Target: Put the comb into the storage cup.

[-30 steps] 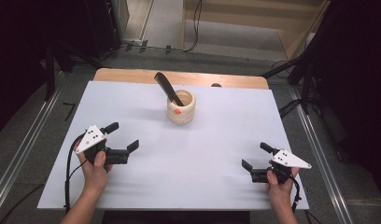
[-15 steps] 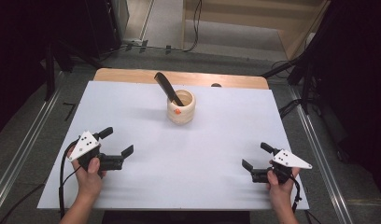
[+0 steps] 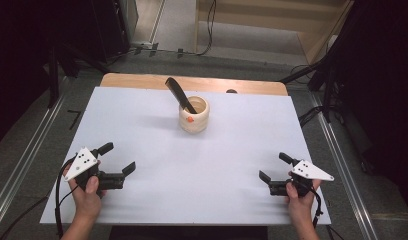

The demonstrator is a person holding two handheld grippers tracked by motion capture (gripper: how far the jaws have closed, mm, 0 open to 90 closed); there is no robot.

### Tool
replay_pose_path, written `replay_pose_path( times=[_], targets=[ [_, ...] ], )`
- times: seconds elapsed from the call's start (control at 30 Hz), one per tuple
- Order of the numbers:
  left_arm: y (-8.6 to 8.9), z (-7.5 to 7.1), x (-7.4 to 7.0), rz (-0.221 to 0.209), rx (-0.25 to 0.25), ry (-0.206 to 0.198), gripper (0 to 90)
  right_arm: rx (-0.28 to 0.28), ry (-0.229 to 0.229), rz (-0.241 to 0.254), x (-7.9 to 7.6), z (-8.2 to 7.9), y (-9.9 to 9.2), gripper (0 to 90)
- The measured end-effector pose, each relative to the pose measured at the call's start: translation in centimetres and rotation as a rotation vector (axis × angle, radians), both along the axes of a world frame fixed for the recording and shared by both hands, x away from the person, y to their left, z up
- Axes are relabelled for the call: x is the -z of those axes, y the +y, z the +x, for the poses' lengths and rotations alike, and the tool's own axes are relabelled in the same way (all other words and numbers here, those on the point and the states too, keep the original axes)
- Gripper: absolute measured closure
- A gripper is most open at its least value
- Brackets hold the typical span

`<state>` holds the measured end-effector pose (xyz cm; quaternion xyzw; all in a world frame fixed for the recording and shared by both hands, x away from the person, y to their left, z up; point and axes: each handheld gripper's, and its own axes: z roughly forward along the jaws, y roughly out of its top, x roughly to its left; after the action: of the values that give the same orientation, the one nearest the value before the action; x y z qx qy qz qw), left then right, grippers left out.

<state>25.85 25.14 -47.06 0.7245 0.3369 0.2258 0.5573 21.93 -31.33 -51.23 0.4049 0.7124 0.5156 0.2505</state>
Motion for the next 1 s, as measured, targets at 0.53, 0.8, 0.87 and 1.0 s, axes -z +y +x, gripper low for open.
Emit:
replay_pose_path(
  times=[0.53,0.8,0.87,1.0],
  targets=[
    [1.8,-1.2,0.3,0.010,-0.020,-0.001,0.0,0.006,-0.004,-0.001,0.1,0.0,-0.1,0.0],
    [2.7,-1.5,0.6,0.029,-0.033,0.003,0.0,0.011,-0.008,-0.003,0.1,0.1,-0.1,0.0],
    [3.0,-1.6,0.7,0.032,-0.037,0.004,0.0,0.012,-0.004,0.000,0.1,0.1,-0.1,0.0],
    [3.9,-1.7,0.8,0.039,-0.049,0.004,0.0,0.011,-0.003,-0.008,0.1,0.1,-0.1,0.0]
  ],
)
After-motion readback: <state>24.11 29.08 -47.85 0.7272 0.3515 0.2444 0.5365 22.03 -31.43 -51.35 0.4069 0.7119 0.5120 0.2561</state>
